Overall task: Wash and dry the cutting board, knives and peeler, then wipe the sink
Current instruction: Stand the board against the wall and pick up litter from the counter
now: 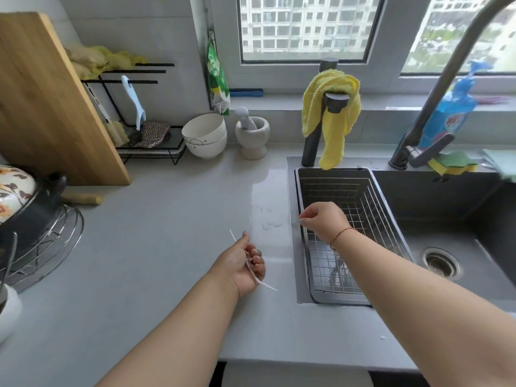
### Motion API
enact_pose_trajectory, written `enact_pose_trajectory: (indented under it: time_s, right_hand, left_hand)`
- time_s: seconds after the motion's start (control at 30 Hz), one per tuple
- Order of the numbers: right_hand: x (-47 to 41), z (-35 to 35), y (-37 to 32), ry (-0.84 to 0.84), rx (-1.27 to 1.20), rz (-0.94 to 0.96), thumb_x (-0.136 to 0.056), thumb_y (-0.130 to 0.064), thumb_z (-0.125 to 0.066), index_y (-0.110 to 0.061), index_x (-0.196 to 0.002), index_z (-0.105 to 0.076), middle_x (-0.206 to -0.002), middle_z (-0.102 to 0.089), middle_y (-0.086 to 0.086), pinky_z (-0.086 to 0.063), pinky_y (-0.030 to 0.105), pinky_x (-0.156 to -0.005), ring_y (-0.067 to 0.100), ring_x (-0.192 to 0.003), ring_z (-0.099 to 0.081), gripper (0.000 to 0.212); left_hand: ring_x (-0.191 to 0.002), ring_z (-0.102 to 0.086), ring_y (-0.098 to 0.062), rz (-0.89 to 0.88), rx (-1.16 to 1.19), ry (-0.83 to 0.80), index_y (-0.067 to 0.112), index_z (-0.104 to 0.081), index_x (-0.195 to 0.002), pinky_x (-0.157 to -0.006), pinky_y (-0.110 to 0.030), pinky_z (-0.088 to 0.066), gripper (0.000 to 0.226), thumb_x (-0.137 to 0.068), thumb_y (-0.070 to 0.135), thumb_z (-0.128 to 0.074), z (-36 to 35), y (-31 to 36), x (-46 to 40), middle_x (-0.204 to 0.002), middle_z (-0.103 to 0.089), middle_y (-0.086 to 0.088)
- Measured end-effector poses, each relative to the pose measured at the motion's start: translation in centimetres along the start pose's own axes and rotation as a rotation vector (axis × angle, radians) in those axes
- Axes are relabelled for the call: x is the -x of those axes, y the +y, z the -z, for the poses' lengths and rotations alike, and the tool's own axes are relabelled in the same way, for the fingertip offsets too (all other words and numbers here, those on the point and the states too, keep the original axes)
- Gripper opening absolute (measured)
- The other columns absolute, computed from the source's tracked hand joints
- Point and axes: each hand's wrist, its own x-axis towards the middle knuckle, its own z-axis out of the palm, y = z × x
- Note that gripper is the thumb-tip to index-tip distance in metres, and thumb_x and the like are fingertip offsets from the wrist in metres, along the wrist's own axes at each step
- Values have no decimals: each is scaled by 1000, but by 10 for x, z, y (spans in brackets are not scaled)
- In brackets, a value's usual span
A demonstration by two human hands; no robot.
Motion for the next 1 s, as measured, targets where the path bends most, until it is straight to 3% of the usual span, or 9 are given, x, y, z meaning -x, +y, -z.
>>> enact_pose_trajectory:
  time_s: [0.47, 0.67, 0.8, 0.9, 1.0]
  right_hand:
    - [64, 60, 54, -236, 53, 74, -83, -20, -72, -19, -84, -73, -83, -70, -3, -58, 26, -75, 12, -79, -66, 2]
    - [107, 83, 99, -487, 333, 222, -76, -13, -70, -26, -75, -71, -68, -60, -15, -50, 20, -66, 8, -69, -59, 14]
    - [126, 73, 109, -537, 507, 375, -78, -12, -60, -34, -62, -55, -66, -54, -18, -55, 27, -73, 13, -74, -59, 28]
    - [132, 68, 111, -536, 543, 467, -75, -18, -64, -34, -72, -63, -73, -63, -14, -54, 25, -77, 12, -77, -64, 16]
    - [134, 65, 113, -492, 535, 515, -77, -22, -68, -28, -83, -71, -78, -66, -13, -42, 20, -84, 10, -81, -63, 9]
  left_hand:
    - [-31, -35, -10, -11, 0, 37, 15, -42, -60, -34, -12, -32, 43, -98, 33, -51, -47, -82, 15, -45, -40, 1]
    - [-30, -37, -9, -54, 87, 68, 15, -42, -65, -33, -13, -33, 38, -100, 29, -48, -61, -127, 33, -43, -39, 1]
    - [-29, -36, -9, -64, 131, 113, 15, -42, -65, -32, -13, -33, 38, -100, 29, -47, -58, -150, 44, -43, -39, 1]
    - [-28, -34, -9, -71, 145, 128, 15, -41, -63, -33, -11, -32, 39, -100, 27, -46, -55, -161, 50, -41, -38, 1]
    - [-28, -33, -9, -79, 140, 131, 15, -41, -62, -35, -10, -32, 39, -100, 26, -46, -53, -170, 53, -41, -38, 1]
